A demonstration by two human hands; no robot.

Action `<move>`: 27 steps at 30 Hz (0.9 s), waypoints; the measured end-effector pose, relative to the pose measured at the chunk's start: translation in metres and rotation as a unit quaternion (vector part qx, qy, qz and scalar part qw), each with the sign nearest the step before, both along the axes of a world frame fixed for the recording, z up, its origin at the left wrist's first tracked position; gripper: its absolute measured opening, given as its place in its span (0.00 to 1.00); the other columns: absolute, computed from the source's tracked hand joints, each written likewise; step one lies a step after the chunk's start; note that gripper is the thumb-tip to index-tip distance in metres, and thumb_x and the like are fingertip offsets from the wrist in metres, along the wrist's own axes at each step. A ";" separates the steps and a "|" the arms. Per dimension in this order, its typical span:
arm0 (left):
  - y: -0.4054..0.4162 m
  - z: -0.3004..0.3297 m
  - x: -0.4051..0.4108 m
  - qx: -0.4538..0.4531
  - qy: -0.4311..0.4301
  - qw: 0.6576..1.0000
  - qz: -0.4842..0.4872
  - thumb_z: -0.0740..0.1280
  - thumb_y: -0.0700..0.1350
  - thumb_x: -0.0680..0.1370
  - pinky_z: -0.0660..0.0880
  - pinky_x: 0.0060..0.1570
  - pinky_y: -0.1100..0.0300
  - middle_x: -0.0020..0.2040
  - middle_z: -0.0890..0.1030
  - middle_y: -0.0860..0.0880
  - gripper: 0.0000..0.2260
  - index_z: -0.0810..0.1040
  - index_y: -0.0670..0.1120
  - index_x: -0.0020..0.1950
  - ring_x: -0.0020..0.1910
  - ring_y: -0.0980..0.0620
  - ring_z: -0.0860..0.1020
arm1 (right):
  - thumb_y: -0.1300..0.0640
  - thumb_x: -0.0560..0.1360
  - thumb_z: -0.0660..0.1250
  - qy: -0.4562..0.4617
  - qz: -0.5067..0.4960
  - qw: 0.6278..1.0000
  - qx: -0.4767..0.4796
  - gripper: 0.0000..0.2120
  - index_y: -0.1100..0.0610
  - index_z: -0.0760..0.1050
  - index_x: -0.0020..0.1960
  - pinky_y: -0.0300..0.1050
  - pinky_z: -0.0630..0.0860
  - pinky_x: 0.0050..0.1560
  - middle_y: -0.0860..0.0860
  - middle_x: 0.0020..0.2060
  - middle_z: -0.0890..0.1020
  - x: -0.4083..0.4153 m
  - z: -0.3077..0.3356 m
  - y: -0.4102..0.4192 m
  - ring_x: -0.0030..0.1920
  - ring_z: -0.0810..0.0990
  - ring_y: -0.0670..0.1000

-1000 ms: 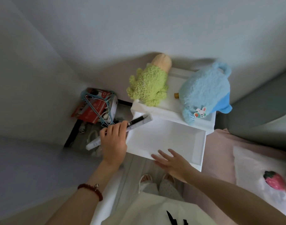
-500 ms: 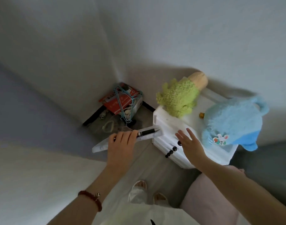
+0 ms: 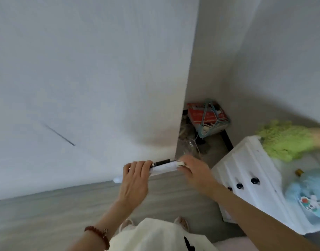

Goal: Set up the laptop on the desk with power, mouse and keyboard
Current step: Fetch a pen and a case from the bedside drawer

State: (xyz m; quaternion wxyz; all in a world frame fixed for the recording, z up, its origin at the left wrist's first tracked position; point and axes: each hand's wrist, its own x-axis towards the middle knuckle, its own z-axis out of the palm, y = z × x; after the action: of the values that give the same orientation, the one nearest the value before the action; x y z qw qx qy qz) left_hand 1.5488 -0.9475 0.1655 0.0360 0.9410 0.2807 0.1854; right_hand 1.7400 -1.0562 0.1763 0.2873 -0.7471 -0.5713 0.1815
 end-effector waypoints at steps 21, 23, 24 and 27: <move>0.075 0.037 -0.642 -0.134 -0.129 0.669 0.719 0.54 0.46 0.80 0.65 0.34 0.55 0.49 0.78 0.47 0.10 0.73 0.46 0.53 0.40 0.41 0.77 | 0.55 0.77 0.57 -0.131 0.420 0.897 0.034 0.04 0.53 0.70 0.47 0.42 0.62 0.33 0.48 0.42 0.78 -0.633 0.049 0.324 0.33 0.73 0.54; 0.083 0.038 -0.685 -0.123 -0.148 0.638 0.745 0.55 0.46 0.80 0.65 0.34 0.55 0.50 0.79 0.47 0.10 0.74 0.46 0.54 0.42 0.41 0.78 | 0.54 0.77 0.58 -0.126 0.457 0.879 0.041 0.05 0.53 0.71 0.48 0.42 0.64 0.35 0.48 0.42 0.79 -0.691 0.054 0.351 0.37 0.76 0.56; 0.088 0.037 -0.706 -0.118 -0.156 0.624 0.756 0.55 0.45 0.80 0.66 0.35 0.55 0.50 0.79 0.47 0.10 0.74 0.46 0.54 0.42 0.41 0.78 | 0.54 0.77 0.58 -0.128 0.474 0.870 0.038 0.05 0.53 0.72 0.49 0.43 0.65 0.36 0.48 0.43 0.80 -0.720 0.056 0.363 0.39 0.78 0.57; 0.112 0.035 -0.772 -0.109 -0.177 0.595 0.776 0.56 0.45 0.79 0.68 0.35 0.56 0.50 0.80 0.48 0.09 0.74 0.47 0.54 0.42 0.42 0.78 | 0.53 0.77 0.59 -0.118 0.515 0.847 0.049 0.06 0.54 0.72 0.49 0.43 0.66 0.37 0.49 0.42 0.81 -0.808 0.058 0.403 0.39 0.77 0.56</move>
State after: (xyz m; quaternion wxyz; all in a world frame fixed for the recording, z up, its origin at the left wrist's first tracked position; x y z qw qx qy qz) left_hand 0.7772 -0.8351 0.2004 0.0296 0.3054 0.9113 0.2746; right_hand 0.9319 -0.6533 0.2343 0.1189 -0.3463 -0.9118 0.1858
